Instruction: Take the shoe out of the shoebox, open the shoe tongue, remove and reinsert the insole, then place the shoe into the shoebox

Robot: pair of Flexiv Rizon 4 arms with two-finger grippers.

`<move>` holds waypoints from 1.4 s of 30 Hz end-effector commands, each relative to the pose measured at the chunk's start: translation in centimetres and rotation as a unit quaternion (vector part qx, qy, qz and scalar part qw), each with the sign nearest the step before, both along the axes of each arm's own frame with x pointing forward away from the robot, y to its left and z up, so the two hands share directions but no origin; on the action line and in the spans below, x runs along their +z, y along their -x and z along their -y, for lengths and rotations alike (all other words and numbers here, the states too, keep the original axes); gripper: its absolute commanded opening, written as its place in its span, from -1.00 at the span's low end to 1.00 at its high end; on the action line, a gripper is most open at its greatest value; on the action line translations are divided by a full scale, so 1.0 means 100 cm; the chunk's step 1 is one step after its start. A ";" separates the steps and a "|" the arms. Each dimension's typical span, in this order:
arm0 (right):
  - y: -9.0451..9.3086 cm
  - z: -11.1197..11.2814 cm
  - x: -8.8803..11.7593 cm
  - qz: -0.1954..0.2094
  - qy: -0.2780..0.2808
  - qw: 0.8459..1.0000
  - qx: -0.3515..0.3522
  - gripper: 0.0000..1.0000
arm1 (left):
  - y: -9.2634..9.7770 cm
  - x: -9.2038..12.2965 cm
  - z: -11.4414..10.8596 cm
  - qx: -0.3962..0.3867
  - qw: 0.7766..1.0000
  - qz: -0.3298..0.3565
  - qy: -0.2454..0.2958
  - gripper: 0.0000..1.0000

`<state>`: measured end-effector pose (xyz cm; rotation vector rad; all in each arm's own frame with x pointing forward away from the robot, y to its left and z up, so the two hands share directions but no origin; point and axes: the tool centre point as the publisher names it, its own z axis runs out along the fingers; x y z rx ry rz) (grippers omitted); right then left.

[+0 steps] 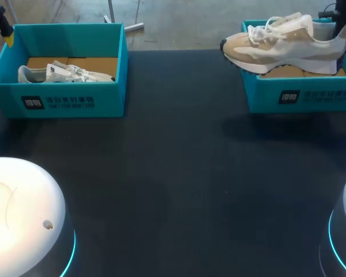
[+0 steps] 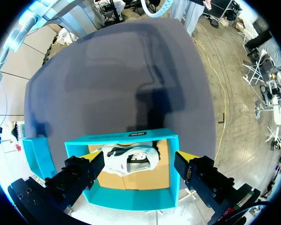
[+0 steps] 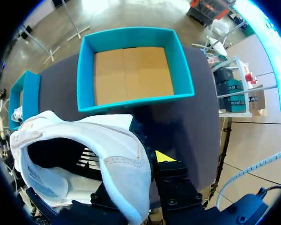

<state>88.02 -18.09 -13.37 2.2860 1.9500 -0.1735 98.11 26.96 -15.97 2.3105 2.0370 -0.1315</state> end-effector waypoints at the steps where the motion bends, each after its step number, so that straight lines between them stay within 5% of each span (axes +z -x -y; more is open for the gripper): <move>1: 0.005 0.001 0.000 0.048 0.005 0.999 0.008 -1.00 | 0.000 0.000 0.000 0.000 1.000 0.000 -0.001 1.00; 12: 0.005 0.001 0.000 0.048 0.005 0.999 0.008 -1.00 | 0.000 0.000 0.000 0.000 1.000 0.000 -0.001 1.00; 26: 0.094 -0.045 -0.052 0.048 -0.011 0.999 0.012 -1.00 | 0.000 0.000 0.000 0.000 1.000 0.000 -0.001 1.00; 42: 0.133 -0.110 -0.109 0.017 -0.013 1.000 0.017 -1.00 | 0.000 0.000 0.000 0.000 1.000 0.000 -0.001 1.00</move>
